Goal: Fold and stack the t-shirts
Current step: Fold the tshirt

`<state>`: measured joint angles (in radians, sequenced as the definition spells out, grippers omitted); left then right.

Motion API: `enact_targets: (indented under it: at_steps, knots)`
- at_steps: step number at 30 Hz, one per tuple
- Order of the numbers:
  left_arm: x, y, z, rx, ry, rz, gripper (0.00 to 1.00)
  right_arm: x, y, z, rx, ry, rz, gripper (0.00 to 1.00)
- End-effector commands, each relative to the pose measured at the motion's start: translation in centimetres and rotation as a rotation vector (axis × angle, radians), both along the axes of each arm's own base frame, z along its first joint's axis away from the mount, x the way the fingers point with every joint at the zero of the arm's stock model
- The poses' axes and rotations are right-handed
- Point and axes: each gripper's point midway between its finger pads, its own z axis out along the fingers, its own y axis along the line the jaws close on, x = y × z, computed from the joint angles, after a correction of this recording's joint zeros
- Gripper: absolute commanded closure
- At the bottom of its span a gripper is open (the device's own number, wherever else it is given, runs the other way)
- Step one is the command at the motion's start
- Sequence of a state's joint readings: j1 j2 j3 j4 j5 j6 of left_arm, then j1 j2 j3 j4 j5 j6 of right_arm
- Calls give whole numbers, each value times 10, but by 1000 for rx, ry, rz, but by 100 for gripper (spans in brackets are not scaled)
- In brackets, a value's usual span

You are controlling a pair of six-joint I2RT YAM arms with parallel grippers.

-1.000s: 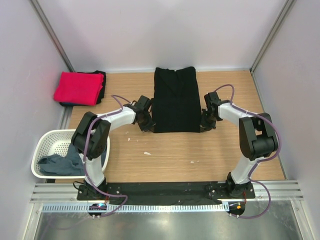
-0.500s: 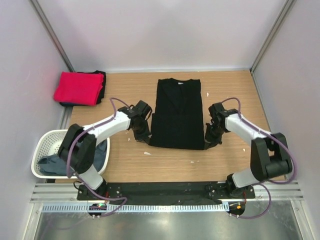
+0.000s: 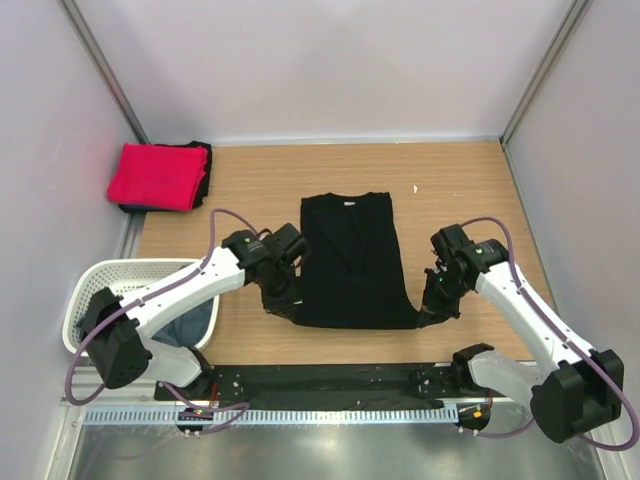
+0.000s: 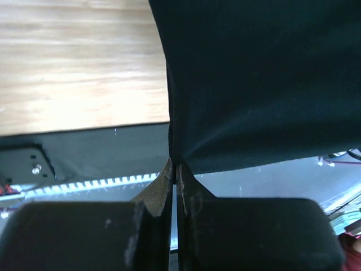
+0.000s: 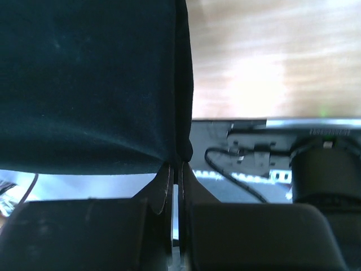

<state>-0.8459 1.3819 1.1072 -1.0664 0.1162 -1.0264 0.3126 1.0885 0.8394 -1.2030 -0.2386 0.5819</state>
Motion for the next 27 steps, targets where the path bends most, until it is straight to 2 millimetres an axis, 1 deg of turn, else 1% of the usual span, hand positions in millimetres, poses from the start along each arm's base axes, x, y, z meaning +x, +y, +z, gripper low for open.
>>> enact_targets:
  at_steps: [1, 2, 3, 4, 5, 6, 7, 8, 9, 10, 11, 12, 13, 14, 15, 16, 18, 19, 22, 24, 25, 27]
  knots:
    - [-11, 31, 21, 110, 7, 56, 100, -20, -5, 16, -17, 51, -44, 99]
    - [-6, 30, 32, 102, -21, 60, 100, -17, -5, 20, -17, 40, -43, 99]
    - [-2, 30, 38, 104, -40, 62, 100, -13, -5, 23, -20, 29, -41, 99]
    - [5, 37, 40, 152, -74, 62, 100, -1, -3, 31, -25, 1, -40, 99]
    - [15, 33, 54, 132, -115, 64, 100, 7, -3, 35, -34, -13, -32, 99]
    - [18, 34, 58, 146, -123, 58, 100, 22, -4, 44, -58, -45, -31, 99]
    - [23, 33, 58, 163, -128, 51, 100, 31, -4, 48, -70, -62, -28, 99]
    - [31, 35, 60, 185, -156, 43, 100, 41, -5, 53, -80, -88, -15, 99]
    - [42, 33, 67, 172, -181, 53, 100, 51, -5, 57, -90, -115, -9, 99]
    - [47, 32, 70, 169, -196, 53, 100, 69, -5, 67, -111, -153, -9, 99]
    - [54, 32, 70, 181, -207, 45, 100, 77, -6, 71, -124, -176, -3, 99]
    - [62, 32, 76, 179, -235, 51, 100, 86, -6, 75, -133, -200, 9, 99]
    - [71, 33, 78, 177, -249, 67, 100, 98, -6, 85, -139, -237, 5, 99]
    - [77, 34, 78, 185, -256, 60, 100, 106, -10, 83, -171, -233, 5, 99]
    - [86, 33, 81, 179, -279, 67, 100, 112, -10, 85, -176, -248, 9, 99]
    - [94, 36, 82, 177, -288, 87, 100, 119, -9, 88, -173, -262, 9, 99]
    - [106, 36, 84, 177, -310, 95, 100, 133, -17, 88, -221, -294, -11, 99]
    - [114, 37, 88, 169, -328, 111, 100, 140, -17, 92, -225, -317, -18, 99]
    - [127, 34, 93, 162, -361, 113, 100, 159, -21, 103, -243, -398, -55, 99]
    - [134, 32, 93, 157, -375, 117, 100, 170, -23, 106, -247, -427, -79, 99]
    - [137, 32, 92, 160, -375, 115, 100, 174, -22, 107, -243, -435, -86, 99]
    - [144, 32, 95, 152, -387, 122, 100, 181, -21, 109, -235, -452, -97, 99]
